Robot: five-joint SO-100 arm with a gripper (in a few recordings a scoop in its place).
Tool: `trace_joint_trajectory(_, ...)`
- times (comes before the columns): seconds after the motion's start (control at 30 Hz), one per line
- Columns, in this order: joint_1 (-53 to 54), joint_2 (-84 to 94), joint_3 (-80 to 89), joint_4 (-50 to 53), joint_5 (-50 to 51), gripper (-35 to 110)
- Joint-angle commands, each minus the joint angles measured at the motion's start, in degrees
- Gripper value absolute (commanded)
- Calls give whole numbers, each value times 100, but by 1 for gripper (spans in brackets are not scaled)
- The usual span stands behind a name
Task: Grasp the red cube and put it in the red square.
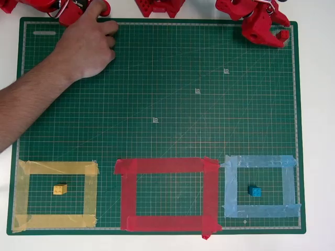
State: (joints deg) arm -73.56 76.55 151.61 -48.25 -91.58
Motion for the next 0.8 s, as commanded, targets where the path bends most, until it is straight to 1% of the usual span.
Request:
trace_joint_trajectory(0.0,-62,-18,-202,-220,35,25)
trace_joint_trajectory(0.77,-272,-141,-211,-220,35,23)
